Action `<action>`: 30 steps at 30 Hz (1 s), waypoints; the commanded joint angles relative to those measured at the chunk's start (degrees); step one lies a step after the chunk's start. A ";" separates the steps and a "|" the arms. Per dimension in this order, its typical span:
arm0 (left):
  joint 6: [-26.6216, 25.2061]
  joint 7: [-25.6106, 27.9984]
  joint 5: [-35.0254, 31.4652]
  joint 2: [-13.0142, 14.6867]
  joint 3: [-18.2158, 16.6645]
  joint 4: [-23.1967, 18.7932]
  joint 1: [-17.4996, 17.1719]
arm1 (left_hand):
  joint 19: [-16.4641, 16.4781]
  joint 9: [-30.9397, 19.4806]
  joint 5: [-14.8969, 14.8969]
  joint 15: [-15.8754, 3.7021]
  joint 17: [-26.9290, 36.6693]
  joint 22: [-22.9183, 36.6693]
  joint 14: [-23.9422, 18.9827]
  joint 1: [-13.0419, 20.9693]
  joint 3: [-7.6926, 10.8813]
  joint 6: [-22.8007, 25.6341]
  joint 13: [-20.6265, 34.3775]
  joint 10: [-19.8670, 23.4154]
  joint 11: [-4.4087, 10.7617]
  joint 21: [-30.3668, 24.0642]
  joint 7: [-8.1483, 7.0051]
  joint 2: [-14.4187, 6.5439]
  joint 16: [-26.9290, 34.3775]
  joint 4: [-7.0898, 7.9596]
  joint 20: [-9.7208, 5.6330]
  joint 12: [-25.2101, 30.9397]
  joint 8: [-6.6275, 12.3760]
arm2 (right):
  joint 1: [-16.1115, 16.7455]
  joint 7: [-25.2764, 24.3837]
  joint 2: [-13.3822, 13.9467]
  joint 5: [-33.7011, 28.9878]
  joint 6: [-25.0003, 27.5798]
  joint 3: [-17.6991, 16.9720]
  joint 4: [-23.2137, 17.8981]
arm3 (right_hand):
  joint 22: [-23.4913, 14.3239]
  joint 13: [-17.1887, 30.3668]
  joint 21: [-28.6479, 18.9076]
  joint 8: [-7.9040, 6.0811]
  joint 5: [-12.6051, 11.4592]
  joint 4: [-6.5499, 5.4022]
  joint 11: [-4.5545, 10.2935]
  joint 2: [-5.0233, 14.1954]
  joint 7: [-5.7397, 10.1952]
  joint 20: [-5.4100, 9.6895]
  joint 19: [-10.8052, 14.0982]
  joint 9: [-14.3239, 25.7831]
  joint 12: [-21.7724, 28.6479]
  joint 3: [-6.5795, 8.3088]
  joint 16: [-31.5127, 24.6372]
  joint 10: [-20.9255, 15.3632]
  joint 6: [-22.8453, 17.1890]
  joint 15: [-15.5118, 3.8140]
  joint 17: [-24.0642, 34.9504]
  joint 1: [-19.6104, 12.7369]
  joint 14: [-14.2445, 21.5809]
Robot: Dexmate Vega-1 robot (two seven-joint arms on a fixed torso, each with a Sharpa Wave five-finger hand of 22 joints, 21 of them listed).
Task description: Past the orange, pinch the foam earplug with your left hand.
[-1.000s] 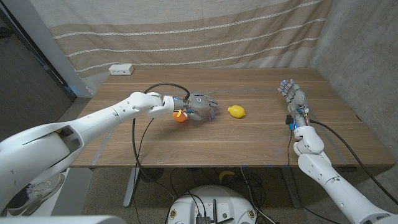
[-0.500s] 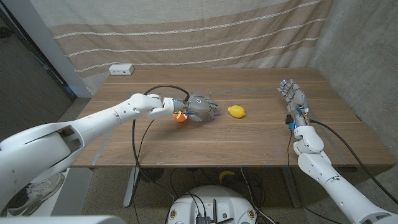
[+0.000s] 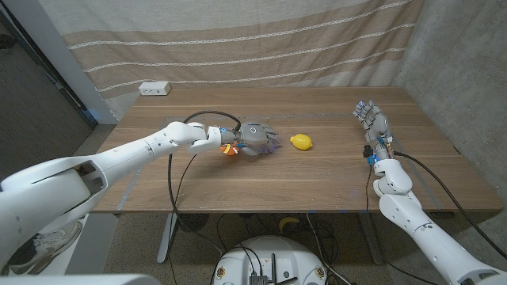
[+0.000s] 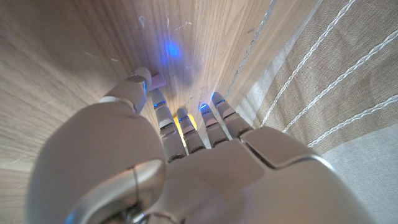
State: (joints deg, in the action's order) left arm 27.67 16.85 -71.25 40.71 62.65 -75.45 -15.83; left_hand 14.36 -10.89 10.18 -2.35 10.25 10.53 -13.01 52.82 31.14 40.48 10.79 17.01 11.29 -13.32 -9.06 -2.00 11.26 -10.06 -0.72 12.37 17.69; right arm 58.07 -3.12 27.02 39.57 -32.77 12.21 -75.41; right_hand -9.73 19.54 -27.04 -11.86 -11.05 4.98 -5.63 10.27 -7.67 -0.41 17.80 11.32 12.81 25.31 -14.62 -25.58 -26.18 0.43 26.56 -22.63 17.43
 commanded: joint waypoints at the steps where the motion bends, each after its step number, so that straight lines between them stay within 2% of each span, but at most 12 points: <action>1: -0.62 0.90 -1.18 -1.04 1.95 2.64 0.98 | 0.67 -0.34 0.27 -7.84 0.14 0.34 -0.99 1.63 -0.63 3.60 0.11 2.01 0.31 -0.20 1.72 -0.80 0.27 -0.14 -0.26 0.37 1.02 | -0.06 -0.63 0.01 -0.33 0.08 -0.02 -0.02 | -0.32 0.15 0.26 0.01 -0.14 0.13 -0.27 -0.02 -0.04 0.08 0.60 0.11 0.19 0.27 -0.39 -0.34 -0.68 0.05 0.07 0.45 0.54; 9: -0.89 -0.04 -0.55 -2.00 3.21 4.82 1.96 | 1.08 -0.48 0.37 -8.44 0.04 0.33 -1.71 3.78 -1.14 8.36 0.11 3.60 0.55 -0.21 2.77 -1.82 0.17 -0.39 -0.77 0.44 2.14 | -0.17 -1.19 0.15 -0.85 0.09 -0.06 -0.19 | -0.33 0.17 0.39 -0.03 -0.14 0.17 -0.26 -0.03 -0.10 0.02 0.67 0.11 0.25 0.32 -0.42 -0.49 -0.81 -0.02 0.06 0.54 0.57; 10: -0.85 0.17 -0.53 -2.08 3.39 5.07 2.05 | 1.05 -0.64 0.32 -8.47 -0.01 0.32 -1.71 4.07 -1.68 10.01 0.10 3.76 0.63 -0.14 3.69 -1.69 0.03 -0.30 -0.85 0.31 2.59 | -0.21 -1.09 0.21 -0.83 0.13 -0.05 -0.20 | -0.33 0.18 0.41 -0.04 -0.14 0.18 -0.25 -0.03 -0.08 0.03 0.68 0.11 0.23 0.33 -0.43 -0.45 -0.85 0.00 0.06 0.56 0.58; 13: -0.72 -0.13 -0.06 -2.20 3.75 5.48 2.22 | 1.66 -1.05 0.29 -9.25 -0.09 0.29 -2.69 5.43 -3.00 15.97 0.14 5.81 0.84 -0.21 4.94 -1.45 0.06 -0.38 -1.47 0.47 4.51 | -0.32 -1.23 0.27 -0.91 0.34 -0.02 -0.22 | -0.33 0.19 0.46 -0.05 -0.14 0.19 -0.25 -0.03 -0.08 0.01 0.68 0.11 0.25 0.34 -0.44 -0.48 -0.88 0.01 0.06 0.58 0.58; 17: -0.40 0.96 0.78 -2.36 3.99 6.50 2.27 | 2.24 -1.15 0.52 -9.66 -0.13 0.21 -3.21 7.12 -3.65 18.71 0.19 7.63 0.94 -0.24 5.86 -0.67 0.01 -0.71 -2.32 0.69 5.29 | -0.51 -1.47 0.24 -1.18 0.40 0.05 -0.05 | -0.33 0.18 0.52 -0.05 -0.13 0.21 -0.27 -0.02 -0.03 0.00 0.71 0.11 0.24 0.37 -0.45 -0.48 -0.92 -0.06 0.04 0.62 0.60; 19: -0.22 1.21 1.22 -2.46 4.12 6.90 2.29 | 2.66 -1.31 0.75 -9.81 -0.13 0.17 -3.47 8.28 -4.01 20.35 0.22 8.86 0.98 -0.27 6.83 -0.01 -0.07 -0.79 -2.80 0.89 5.85 | -0.66 -1.22 0.18 -1.07 0.29 0.08 0.16 | -0.33 0.18 0.55 -0.06 -0.13 0.22 -0.26 -0.02 -0.07 0.00 0.72 0.11 0.23 0.38 -0.45 -0.48 -0.94 -0.07 0.03 0.64 0.60; 21: 0.30 2.56 1.55 -2.72 4.34 7.89 2.42 | 3.07 -1.80 0.88 -9.83 -0.11 0.14 -3.73 8.95 -4.43 21.28 0.24 9.72 1.03 -0.33 6.67 0.66 -0.10 -0.78 -3.29 1.03 6.43 | -0.73 -1.48 0.24 -1.35 0.39 0.14 0.15 | -0.33 0.17 0.60 -0.07 -0.13 0.23 -0.34 -0.01 -0.07 -0.01 0.74 0.11 0.23 0.40 -0.47 -0.49 -0.98 -0.06 0.01 0.68 0.66; 24: 0.97 4.57 2.67 -3.10 4.33 9.32 2.46 | 3.66 -2.87 1.17 -9.95 -0.05 0.10 -4.33 9.93 -5.02 21.46 0.29 11.02 1.11 -0.38 7.52 1.06 -0.13 -0.50 -3.57 1.25 7.05 | -0.92 -1.61 0.19 -1.46 0.45 0.19 0.31 | -0.34 0.18 0.65 -0.06 -0.13 0.22 -0.21 0.01 -0.08 -0.01 0.77 0.12 0.24 0.42 -0.46 -0.50 -0.98 0.01 0.00 0.72 0.63; 28: 1.30 7.81 4.29 -3.70 4.01 11.03 2.36 | 3.98 -4.15 1.35 -10.24 0.08 0.12 -5.31 10.33 -5.45 20.14 0.34 11.88 0.93 -0.38 7.75 0.41 0.03 -0.05 -3.71 1.39 7.26 | -1.13 -1.74 0.07 -1.57 0.50 0.30 0.55 | -0.34 0.17 0.70 -0.09 -0.12 0.21 -0.39 0.02 -0.09 -0.03 0.82 0.12 0.24 0.44 -0.48 -0.53 -1.08 0.00 -0.01 0.79 0.67; 30: 1.72 9.03 6.13 -4.24 3.49 12.23 2.22 | 4.06 -4.87 1.41 -10.30 0.16 0.15 -5.73 10.42 -5.65 19.82 0.36 12.08 0.91 -0.37 7.33 -0.13 0.11 0.17 -3.67 1.32 7.60 | -1.26 -1.90 -0.01 -1.70 0.53 0.36 0.70 | -0.34 0.17 0.74 -0.09 -0.11 0.20 -0.47 0.03 -0.09 -0.03 0.83 0.12 0.26 0.45 -0.49 -0.57 -1.08 -0.02 -0.02 0.83 0.68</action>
State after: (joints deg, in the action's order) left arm 27.60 19.80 -69.58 38.02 66.33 -67.79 -13.48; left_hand 17.64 -11.09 11.07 -2.39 10.18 10.52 -17.96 62.93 25.84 55.97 10.85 25.67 9.43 -13.32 3.96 -1.55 11.26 -9.97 -2.36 13.35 24.63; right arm 57.40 -4.51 27.20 38.36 -32.42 12.28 -75.37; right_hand -10.02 19.54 -26.61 -11.86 -11.05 4.98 -5.84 10.56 -7.66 -0.42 17.83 11.31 12.81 25.31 -14.84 -25.79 -26.81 0.62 26.57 -22.31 17.61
